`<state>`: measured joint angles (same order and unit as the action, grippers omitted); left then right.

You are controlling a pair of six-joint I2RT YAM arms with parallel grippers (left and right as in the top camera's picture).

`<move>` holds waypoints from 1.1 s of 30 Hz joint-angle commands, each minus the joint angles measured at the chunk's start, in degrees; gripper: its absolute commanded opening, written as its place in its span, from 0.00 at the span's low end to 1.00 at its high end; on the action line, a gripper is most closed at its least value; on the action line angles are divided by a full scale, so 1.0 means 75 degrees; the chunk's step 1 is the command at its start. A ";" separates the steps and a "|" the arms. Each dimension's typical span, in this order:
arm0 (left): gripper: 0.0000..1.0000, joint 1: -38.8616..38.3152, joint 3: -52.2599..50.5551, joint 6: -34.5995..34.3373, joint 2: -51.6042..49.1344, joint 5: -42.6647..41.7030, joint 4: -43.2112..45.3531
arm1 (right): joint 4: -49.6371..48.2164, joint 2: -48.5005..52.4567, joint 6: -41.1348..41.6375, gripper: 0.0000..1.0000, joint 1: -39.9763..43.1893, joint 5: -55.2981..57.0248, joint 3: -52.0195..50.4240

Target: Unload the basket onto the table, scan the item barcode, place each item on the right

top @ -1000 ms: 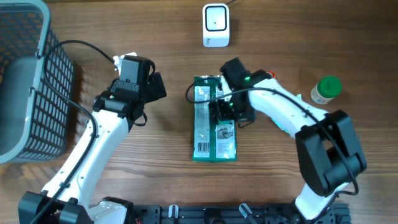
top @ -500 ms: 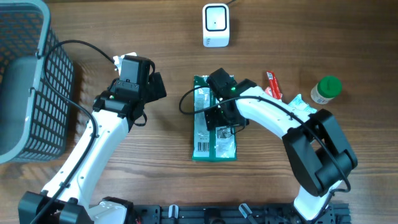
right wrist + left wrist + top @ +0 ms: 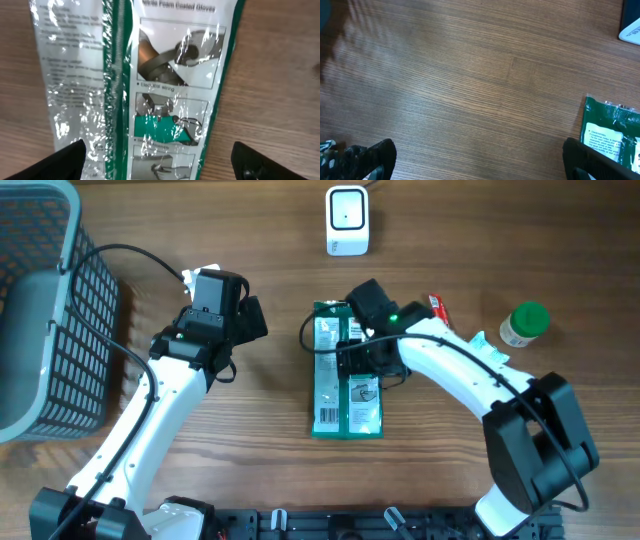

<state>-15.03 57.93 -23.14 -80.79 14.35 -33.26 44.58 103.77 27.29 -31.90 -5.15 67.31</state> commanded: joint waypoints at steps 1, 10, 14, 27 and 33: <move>1.00 0.0041 0.0055 0.0082 -0.0006 0.0154 0.0003 | -0.0405 0.0195 0.0583 0.92 -0.0210 0.0353 -0.0548; 1.00 0.0041 0.0055 0.0082 -0.0006 0.0154 0.0003 | -0.1760 0.0635 0.0787 0.61 -0.0294 0.0280 -0.1285; 1.00 0.0041 0.0055 0.0082 -0.0006 0.0154 0.0003 | -0.1623 0.0472 0.0764 0.04 -0.0210 0.0224 -0.1166; 1.00 0.0041 0.0055 0.0082 -0.0006 0.0154 0.0003 | -0.1294 -0.0909 0.0187 0.15 0.0711 -0.0128 -0.1040; 1.00 0.0041 0.0055 0.0082 -0.0006 0.0154 0.0003 | -0.1177 -0.0828 0.0385 0.41 0.0662 0.0297 -0.1221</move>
<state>-14.98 57.93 -23.14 -80.79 14.37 -33.26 36.01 97.12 29.54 -26.87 -5.96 59.31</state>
